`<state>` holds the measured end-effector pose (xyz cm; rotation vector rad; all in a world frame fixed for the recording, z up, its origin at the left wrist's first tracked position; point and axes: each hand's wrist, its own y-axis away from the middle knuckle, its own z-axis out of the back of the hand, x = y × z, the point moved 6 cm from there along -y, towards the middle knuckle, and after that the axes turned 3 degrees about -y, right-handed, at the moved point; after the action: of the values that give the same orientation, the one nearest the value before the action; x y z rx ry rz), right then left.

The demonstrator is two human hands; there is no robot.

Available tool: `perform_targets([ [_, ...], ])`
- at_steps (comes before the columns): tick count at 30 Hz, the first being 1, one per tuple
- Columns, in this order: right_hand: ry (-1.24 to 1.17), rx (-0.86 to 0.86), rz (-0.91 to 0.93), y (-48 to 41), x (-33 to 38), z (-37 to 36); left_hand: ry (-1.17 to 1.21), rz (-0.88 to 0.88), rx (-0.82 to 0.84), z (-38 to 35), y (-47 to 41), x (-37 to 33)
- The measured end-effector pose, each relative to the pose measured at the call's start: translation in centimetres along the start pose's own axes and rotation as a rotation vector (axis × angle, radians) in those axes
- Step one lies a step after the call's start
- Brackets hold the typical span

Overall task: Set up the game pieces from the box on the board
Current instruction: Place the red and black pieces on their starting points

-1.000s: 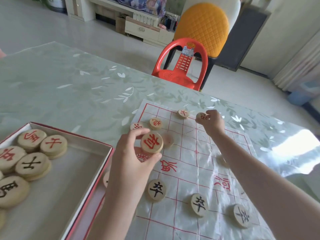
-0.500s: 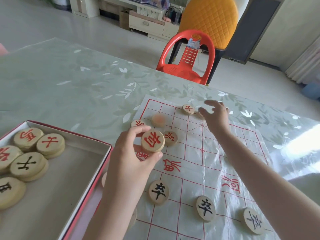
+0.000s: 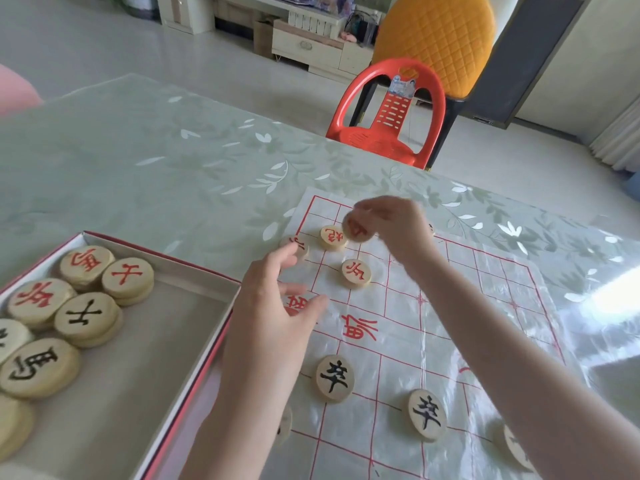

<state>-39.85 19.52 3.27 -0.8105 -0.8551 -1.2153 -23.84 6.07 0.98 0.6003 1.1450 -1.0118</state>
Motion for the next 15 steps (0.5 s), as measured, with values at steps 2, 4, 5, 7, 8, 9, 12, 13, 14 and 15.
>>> perform_targets([
  [2, 0.058, -0.143, -0.037, -3.7, -1.4, 1.3, -0.006, -0.007, 0.008, 0.1, -0.1, 0.1],
  [4, 0.133, -0.197, -0.073, -6.5, -2.9, 1.5, -0.007, -0.009, 0.009, 0.3, -0.2, 0.1],
  [5, 0.171, -0.200, -0.083, -7.4, -3.5, 1.3, -0.008, -0.007, 0.010, 0.3, -0.2, 0.2],
  [7, 0.212, -0.182, -0.080, -8.6, -4.5, 0.7, -0.013, 0.005, 0.014, 0.6, -0.5, 0.5],
  [8, 0.238, -0.175, -0.076, -9.0, -4.9, 0.5, -0.016, 0.012, 0.015, 0.8, -0.6, 0.6],
  [9, 0.277, -0.170, -0.084, -9.3, -5.3, 0.4, -0.020, 0.017, 0.017, 1.0, -0.7, 0.7],
  [12, 0.375, -0.178, -0.130, -10.2, -6.6, 0.1, -0.040, 0.028, 0.023, 1.7, -0.8, 0.9],
  [13, 0.397, -0.179, -0.141, -10.5, -7.0, 0.2, -0.047, 0.028, 0.021, 1.9, -0.8, 0.9],
  [14, 0.417, -0.179, -0.148, -10.6, -7.3, 0.3, -0.053, 0.030, 0.019, 2.0, -0.8, 0.9],
  [15, 0.442, -0.186, -0.151, -10.8, -7.6, 0.3, -0.058, 0.032, 0.017, 2.2, -0.9, 0.9],
])
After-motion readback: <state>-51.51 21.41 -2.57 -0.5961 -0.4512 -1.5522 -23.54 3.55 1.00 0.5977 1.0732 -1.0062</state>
